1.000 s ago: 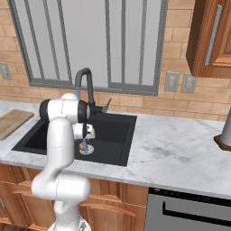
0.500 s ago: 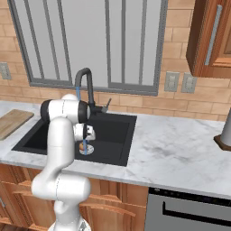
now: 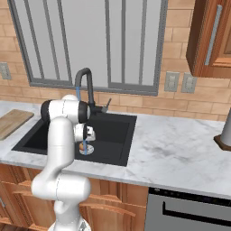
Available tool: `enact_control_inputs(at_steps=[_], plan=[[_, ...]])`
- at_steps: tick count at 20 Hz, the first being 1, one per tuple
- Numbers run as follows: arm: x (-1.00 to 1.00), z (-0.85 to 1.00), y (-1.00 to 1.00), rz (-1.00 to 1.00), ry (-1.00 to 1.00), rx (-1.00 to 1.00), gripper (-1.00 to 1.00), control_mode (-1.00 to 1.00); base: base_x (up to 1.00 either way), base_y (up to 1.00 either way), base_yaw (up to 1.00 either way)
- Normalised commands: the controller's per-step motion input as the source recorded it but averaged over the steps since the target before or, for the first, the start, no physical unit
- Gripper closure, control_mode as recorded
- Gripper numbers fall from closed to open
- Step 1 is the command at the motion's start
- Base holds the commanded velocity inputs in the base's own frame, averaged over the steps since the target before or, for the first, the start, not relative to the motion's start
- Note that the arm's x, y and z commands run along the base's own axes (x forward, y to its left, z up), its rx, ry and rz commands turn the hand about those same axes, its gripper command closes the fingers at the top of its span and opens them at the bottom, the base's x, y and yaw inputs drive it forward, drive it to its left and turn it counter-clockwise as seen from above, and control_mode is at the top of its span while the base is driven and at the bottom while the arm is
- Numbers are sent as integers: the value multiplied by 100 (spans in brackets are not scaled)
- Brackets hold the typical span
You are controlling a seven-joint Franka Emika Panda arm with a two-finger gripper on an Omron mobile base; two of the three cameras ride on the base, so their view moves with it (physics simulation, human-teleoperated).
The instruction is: Pick the peach from the sink and place it on the cutting board to airdry. Then turn off the sink faucet.
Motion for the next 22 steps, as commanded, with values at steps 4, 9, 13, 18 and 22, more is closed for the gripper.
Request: enact_control_inputs(at_steps=[4, 9, 13, 18, 22], plan=[[0, -7, 0, 0, 0, 0, -100, -100, 0, 0, 0], [0, -9, 0, 0, 1, 0, -100, -100, 0, 0, 0], [3, -13, 0, 0, 3, 0, -100, -100, 0, 0, 0], [2, -12, 0, 0, 4, 0, -100, -100, 0, 0, 0], [9, -11, 0, 0, 4, 0, -100, -100, 0, 0, 0]])
